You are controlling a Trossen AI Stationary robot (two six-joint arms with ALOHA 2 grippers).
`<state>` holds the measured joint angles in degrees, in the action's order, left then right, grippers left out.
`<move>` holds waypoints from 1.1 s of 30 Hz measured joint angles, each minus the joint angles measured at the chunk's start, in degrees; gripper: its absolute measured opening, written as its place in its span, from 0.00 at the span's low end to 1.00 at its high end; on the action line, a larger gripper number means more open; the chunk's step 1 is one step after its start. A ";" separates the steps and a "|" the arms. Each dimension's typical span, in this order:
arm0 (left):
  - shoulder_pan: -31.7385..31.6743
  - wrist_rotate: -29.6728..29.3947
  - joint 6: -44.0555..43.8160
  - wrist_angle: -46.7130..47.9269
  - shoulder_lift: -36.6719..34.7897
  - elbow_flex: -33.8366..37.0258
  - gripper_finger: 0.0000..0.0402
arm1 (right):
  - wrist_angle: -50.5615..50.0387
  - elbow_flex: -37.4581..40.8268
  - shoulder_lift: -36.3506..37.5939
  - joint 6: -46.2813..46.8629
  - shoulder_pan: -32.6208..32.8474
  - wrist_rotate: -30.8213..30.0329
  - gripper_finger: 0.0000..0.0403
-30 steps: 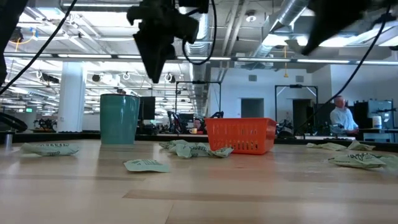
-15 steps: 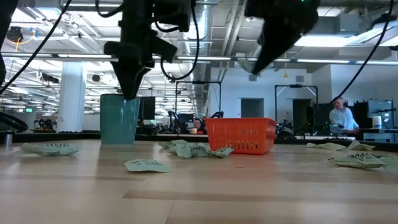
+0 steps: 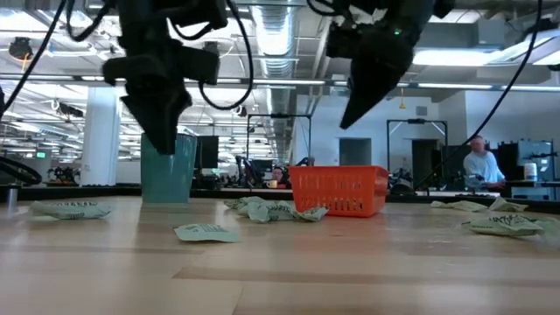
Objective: Pick and place Stevia / Truvia into bins
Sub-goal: Put the stevia packet into the basket
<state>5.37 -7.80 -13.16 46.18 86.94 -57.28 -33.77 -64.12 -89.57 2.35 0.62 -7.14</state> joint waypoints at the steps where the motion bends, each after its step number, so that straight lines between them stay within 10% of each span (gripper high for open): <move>1: 0.50 1.50 -0.54 -1.39 -0.05 1.09 0.41 | 0.65 -0.15 -0.55 0.00 -0.17 0.00 0.20; 10: 3.78 13.35 -5.43 -7.06 0.35 5.99 0.41 | -3.81 -0.02 0.73 0.19 -2.07 0.15 0.33; 33: 16.82 4.96 -24.14 -7.74 8.03 5.97 0.41 | -19.63 -0.04 18.01 14.04 13.17 -16.21 0.29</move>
<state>22.19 -2.84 -37.30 38.44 94.97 -51.31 -53.40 -64.16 -71.55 16.39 13.78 -23.35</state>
